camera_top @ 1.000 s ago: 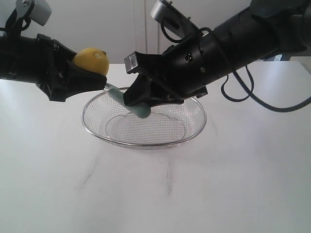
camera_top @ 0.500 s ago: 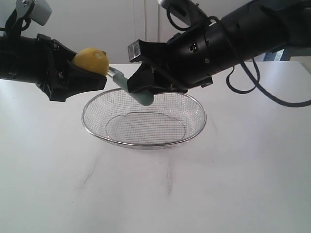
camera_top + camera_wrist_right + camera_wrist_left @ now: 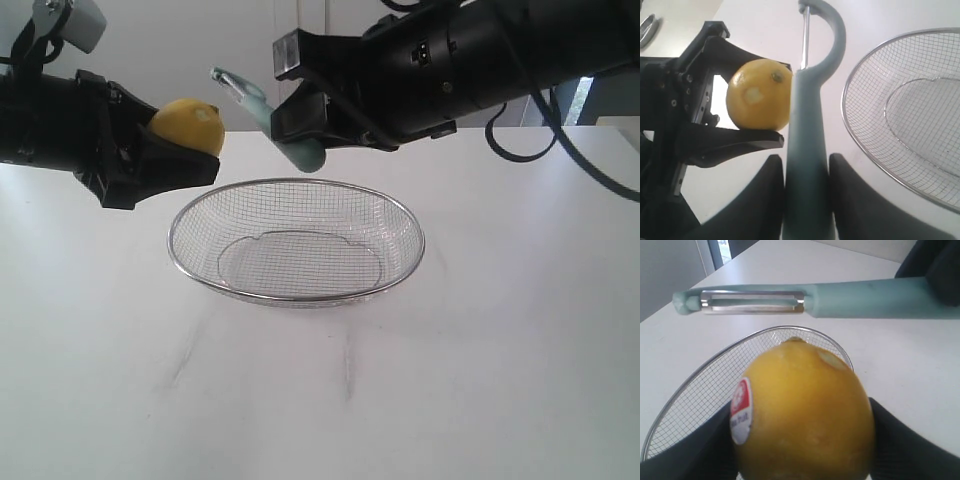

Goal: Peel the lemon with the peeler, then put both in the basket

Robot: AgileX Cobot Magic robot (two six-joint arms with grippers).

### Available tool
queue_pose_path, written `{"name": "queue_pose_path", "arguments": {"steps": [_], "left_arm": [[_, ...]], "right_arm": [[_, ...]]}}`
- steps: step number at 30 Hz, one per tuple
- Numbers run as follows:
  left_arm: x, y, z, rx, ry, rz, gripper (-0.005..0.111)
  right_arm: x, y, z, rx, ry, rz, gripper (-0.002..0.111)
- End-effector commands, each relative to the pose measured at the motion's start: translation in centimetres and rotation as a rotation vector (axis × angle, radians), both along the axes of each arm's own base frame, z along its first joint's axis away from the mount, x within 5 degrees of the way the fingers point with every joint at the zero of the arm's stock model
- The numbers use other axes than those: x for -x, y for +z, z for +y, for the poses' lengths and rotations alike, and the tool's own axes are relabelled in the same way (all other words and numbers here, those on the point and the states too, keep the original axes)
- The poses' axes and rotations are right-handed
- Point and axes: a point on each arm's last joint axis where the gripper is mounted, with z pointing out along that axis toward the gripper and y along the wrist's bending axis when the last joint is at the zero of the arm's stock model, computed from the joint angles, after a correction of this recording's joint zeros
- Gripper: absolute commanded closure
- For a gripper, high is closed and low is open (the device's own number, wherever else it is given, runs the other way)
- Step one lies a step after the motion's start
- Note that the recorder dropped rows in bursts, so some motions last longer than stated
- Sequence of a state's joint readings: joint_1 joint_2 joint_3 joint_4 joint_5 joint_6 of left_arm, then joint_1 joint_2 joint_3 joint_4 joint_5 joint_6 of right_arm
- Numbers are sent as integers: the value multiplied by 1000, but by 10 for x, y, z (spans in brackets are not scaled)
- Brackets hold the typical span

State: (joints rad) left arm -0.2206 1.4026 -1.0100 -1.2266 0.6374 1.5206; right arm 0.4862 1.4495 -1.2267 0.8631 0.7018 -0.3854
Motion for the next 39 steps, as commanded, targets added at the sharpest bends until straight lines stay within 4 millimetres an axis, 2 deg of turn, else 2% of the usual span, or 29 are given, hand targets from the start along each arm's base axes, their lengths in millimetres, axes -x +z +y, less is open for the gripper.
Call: {"name": "queue_pose_path", "arguments": {"steps": [1, 8, 25, 39], "left_arm": [[3, 3, -1, 33, -8, 9, 107], [3, 3, -1, 33, -8, 9, 107], [2, 3, -1, 32, -2, 7, 107], [2, 3, -1, 32, -2, 7, 107]], "right_arm": [[-1, 4, -4, 13, -11, -32, 108], [-2, 4, -5, 22, -16, -43, 108], [-10, -7, -15, 220, -33, -141, 108], [-34, -49, -10, 399, 9, -113, 108]]}}
